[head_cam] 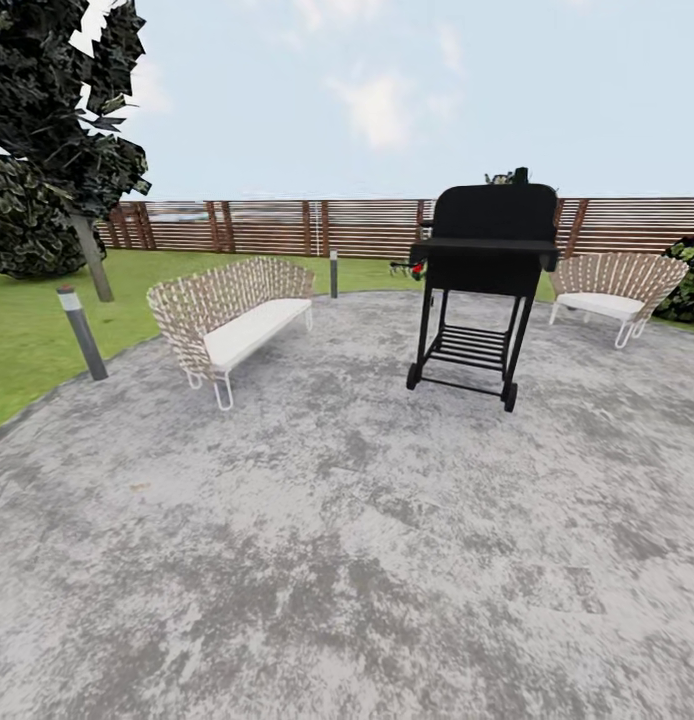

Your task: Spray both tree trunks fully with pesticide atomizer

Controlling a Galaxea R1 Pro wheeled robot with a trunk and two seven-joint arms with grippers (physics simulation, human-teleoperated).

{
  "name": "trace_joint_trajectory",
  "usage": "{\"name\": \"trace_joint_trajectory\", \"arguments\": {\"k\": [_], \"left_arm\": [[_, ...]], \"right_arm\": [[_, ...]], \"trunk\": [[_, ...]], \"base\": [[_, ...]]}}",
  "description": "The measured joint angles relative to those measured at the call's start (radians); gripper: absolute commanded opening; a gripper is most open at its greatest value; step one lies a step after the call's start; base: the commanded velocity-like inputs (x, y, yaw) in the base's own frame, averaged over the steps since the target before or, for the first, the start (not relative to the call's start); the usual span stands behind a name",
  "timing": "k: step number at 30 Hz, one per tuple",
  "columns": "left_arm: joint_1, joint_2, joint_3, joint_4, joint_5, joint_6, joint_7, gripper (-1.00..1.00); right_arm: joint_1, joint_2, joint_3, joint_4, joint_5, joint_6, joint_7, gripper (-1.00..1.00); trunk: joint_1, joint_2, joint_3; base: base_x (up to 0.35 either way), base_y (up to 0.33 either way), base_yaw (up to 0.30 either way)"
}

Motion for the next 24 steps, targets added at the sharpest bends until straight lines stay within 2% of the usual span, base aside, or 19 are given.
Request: {"name": "trace_joint_trajectory", "arguments": {"k": [24], "left_arm": [[0.0, -0.001, -0.001, 0.008, 0.001, 0.001, -0.004, 1.0]], "right_arm": [[0.0, 0.0, -0.002, 0.02, 0.001, 0.0, -0.002, 1.0]], "trunk": [[0.0, 0.0, 0.0]], "base": [[0.33, 0.124, 0.0]]}}
